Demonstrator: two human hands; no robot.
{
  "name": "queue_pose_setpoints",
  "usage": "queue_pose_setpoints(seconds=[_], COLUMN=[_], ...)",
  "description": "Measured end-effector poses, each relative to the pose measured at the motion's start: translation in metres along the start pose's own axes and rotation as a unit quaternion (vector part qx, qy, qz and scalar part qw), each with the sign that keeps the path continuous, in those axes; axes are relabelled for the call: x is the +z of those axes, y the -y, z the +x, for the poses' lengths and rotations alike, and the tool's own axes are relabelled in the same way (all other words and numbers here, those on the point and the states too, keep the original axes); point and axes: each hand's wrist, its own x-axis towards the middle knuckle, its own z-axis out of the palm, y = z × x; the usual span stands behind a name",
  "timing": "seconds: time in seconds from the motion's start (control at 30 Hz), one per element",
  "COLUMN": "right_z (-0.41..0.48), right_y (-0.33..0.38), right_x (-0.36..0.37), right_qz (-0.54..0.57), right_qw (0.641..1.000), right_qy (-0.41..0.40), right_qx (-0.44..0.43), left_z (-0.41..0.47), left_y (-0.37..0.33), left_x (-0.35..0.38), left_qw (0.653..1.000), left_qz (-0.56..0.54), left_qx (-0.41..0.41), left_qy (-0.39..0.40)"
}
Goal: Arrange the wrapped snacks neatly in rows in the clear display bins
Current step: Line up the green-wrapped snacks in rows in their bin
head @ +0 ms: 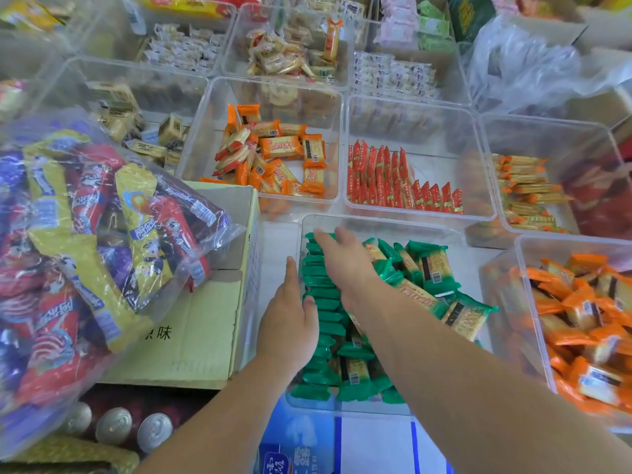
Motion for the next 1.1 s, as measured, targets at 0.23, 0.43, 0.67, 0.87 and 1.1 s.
queue_pose_setpoints(seconds=[0.23,0.43,0.67,0.87,1.1], right_z=[-0.089,-0.079,-0.05,-0.035,-0.027], right_y=[-0.068,-0.098,-0.09,-0.086,-0.089], right_x=[-0.038,-0.022,0.01,0.015,0.008], right_qz=[-0.023,0.006,0.114,0.094,0.153], right_qw=[1.0,0.994,0.975,0.975,0.966], right_qy=[-0.006,0.032,0.033,0.024,0.066], right_qx=[-0.014,0.108,0.19,0.201,0.198], left_z=[-0.053,-0.082,-0.082,-0.081,-0.081], left_y=[0.019,0.025,0.023,0.025,0.027], left_x=[0.001,0.002,-0.006,-0.008,-0.004], left_qw=[0.98,0.983,0.986,0.99,0.989], left_qz=[-0.185,-0.177,-0.167,-0.142,-0.15], left_qx=[-0.071,-0.041,-0.006,0.002,0.005], left_qy=[0.022,0.019,0.012,0.019,0.013])
